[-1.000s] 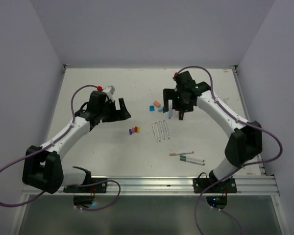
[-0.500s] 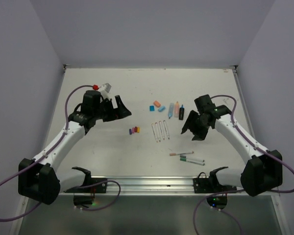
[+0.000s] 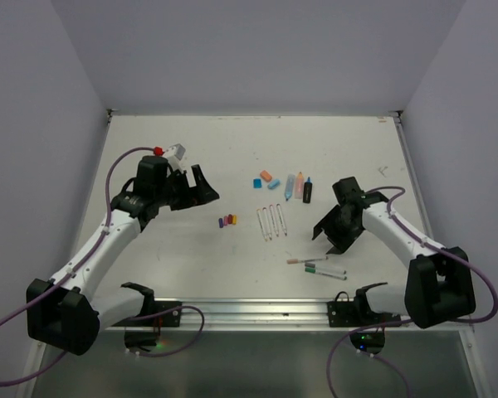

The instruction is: Open the pen caps

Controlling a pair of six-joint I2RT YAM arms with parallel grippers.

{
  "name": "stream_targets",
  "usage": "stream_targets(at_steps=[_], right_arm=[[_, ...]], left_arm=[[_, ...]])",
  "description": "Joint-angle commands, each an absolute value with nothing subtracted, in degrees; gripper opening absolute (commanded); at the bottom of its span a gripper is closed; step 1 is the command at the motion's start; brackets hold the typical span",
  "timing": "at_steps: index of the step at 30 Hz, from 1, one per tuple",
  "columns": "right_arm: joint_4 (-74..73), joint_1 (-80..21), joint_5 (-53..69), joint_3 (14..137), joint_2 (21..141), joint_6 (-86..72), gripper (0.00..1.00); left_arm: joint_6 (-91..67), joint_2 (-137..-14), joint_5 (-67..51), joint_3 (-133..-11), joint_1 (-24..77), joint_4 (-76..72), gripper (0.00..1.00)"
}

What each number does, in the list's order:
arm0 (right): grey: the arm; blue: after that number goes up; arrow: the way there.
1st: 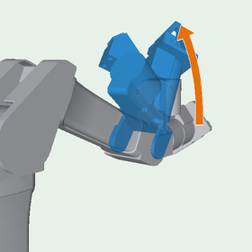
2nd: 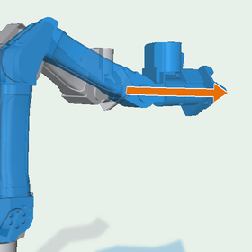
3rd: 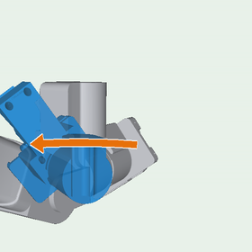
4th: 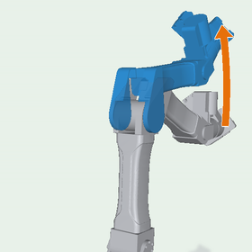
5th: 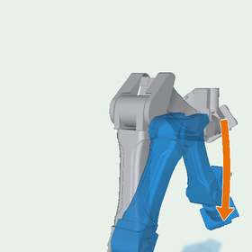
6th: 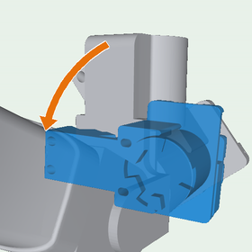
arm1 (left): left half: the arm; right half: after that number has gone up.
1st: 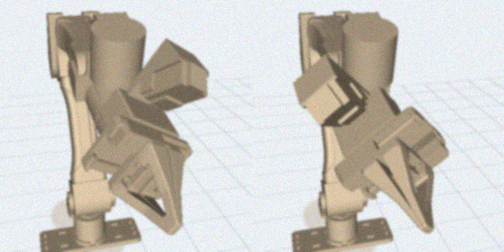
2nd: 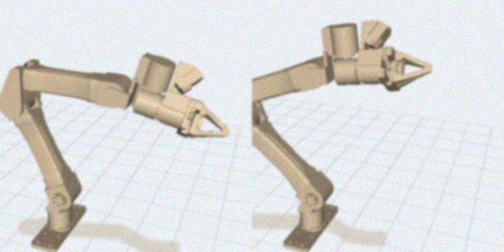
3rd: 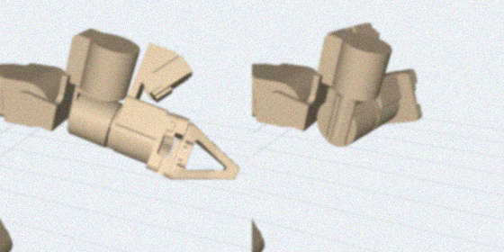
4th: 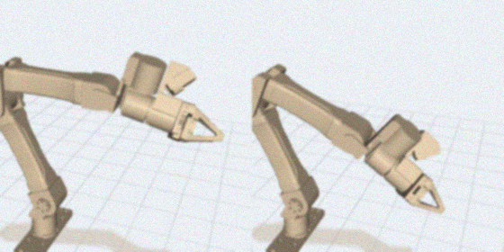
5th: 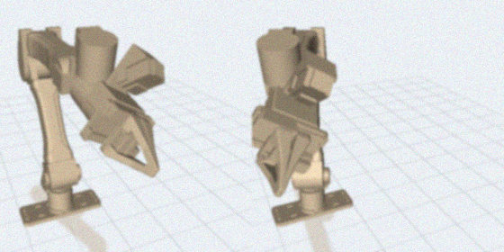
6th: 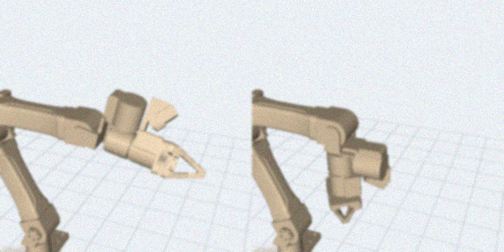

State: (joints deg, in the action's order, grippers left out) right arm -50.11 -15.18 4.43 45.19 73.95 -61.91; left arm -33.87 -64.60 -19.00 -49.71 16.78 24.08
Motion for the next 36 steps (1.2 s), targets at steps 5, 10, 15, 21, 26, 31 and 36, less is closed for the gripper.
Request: stream_targets(at_steps=[5,10,15,21,26,31,36], right_arm=[[-45.53,-14.68,3.6,44.04,78.22,-66.53,0.55],[-45.88,-14.68,3.08,43.16,77.26,-68.29,0.54],[-46.67,-14.68,2.55,41.57,76.2,-70.13,0.52],[-45.62,-14.77,3.07,38.32,75.94,-72.07,0.56],[-42.46,-14.77,1.76,37.53,77.25,-71.98,0.54],[-39.82,-14.94,1.67,36.74,79.45,-72.77,0.5],[-38.41,-15.64,1.32,35.95,82.17,-73.3,0.39]], left_arm=[[-33.57,-64.6,-18.46,-51.33,16.35,25.66,0.9],[-33.4,-65.21,-17.93,-51.33,16.35,26.1,0.9],[-33.22,-66.0,-18.02,-51.15,16.35,26.19,0.9],[-33.05,-67.14,-18.54,-50.98,16.35,26.02,0.9],[-32.7,-67.67,-18.99,-51.06,16.35,25.84,0.9],[-32.26,-67.59,-18.72,-51.42,16.35,26.28,0.9],[-31.47,-67.59,-17.76,-51.68,16.35,27.07,0.9]])
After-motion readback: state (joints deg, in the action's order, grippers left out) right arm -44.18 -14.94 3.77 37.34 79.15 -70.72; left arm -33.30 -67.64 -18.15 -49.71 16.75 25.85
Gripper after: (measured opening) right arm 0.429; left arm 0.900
